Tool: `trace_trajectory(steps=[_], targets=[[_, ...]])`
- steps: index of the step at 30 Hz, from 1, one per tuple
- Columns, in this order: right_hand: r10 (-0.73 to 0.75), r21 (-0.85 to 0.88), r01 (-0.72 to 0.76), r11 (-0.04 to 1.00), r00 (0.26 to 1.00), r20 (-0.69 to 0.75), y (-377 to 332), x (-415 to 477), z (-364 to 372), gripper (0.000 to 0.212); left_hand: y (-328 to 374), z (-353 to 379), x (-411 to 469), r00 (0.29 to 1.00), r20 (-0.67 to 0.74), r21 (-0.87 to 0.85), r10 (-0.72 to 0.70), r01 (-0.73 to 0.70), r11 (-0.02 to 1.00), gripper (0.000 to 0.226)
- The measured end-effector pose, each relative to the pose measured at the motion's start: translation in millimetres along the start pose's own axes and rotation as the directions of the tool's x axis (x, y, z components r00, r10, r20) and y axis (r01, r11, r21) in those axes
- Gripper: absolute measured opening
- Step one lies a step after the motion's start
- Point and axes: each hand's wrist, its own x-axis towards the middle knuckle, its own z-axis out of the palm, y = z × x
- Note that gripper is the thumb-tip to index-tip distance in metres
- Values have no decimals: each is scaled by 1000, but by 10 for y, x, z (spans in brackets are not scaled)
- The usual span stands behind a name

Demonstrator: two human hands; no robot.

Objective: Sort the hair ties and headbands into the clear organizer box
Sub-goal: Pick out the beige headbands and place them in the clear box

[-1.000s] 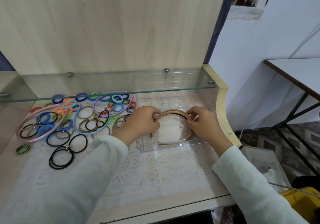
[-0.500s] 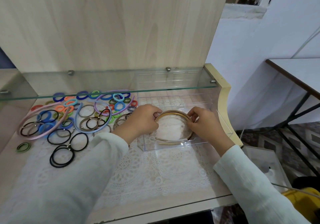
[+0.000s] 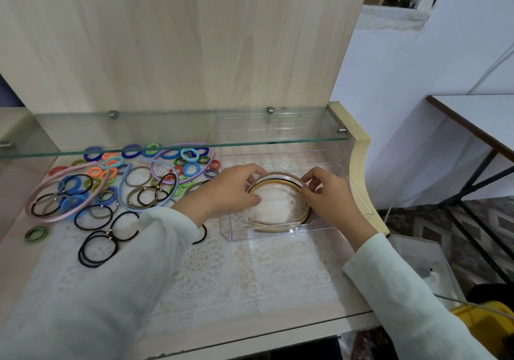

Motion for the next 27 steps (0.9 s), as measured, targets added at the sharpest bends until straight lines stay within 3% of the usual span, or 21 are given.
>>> trace_trajectory(steps=[6, 12, 27], targets=[[8, -6, -8, 1000, 1000, -4, -2, 7, -3, 8, 32, -60, -31, 997, 77, -4, -33, 33, 999, 54], [23, -36, -22, 999, 1000, 19, 18, 19, 1, 10, 63, -101, -74, 983, 183, 134, -6, -19, 991, 70], [28, -65, -25, 998, 998, 52, 10, 16, -17, 8, 108, -59, -135, 966, 254, 307, 57, -136, 942, 54]])
